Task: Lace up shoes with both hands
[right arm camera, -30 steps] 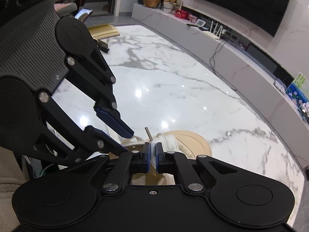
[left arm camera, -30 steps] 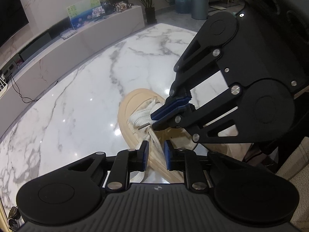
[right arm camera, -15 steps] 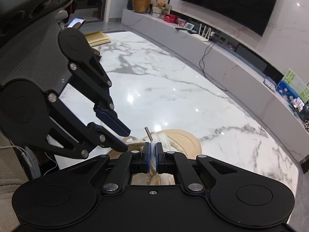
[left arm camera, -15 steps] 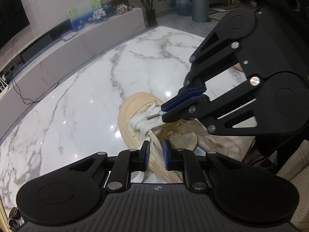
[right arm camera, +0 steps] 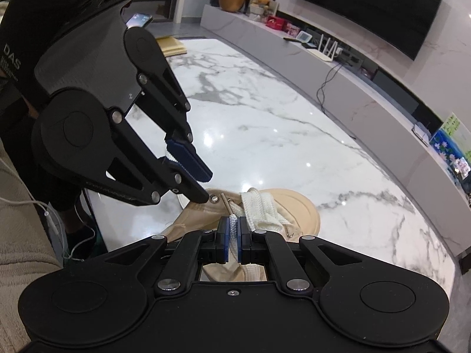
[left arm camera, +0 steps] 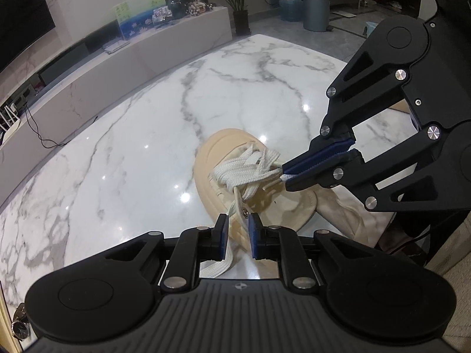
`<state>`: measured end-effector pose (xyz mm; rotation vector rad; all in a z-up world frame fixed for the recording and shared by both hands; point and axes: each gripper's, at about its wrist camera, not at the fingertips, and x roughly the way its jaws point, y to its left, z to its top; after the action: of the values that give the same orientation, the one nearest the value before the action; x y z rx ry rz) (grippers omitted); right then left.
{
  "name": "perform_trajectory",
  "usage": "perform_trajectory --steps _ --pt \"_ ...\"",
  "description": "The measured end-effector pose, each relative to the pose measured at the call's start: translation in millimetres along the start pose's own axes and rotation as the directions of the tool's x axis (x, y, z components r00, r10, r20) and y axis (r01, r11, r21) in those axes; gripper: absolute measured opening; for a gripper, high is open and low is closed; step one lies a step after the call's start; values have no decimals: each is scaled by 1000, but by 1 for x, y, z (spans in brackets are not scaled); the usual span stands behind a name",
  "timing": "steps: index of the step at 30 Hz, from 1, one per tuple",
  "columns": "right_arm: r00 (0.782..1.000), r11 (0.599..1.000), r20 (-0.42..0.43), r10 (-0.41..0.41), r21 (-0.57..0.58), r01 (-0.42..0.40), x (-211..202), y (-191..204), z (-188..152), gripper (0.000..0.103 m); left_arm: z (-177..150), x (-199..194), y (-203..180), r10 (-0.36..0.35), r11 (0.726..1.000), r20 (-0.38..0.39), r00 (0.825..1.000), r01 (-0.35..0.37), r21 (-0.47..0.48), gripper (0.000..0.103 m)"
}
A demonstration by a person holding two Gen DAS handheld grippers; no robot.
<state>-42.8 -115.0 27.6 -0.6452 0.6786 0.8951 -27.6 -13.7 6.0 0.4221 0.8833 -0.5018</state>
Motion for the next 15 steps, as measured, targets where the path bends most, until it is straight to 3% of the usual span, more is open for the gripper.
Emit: perform_trajectory --steps 15 --pt "998 999 -61 -13 -42 10 23 4 5 3 -2 -2 -1 -4 1000 4 1000 4 24 14"
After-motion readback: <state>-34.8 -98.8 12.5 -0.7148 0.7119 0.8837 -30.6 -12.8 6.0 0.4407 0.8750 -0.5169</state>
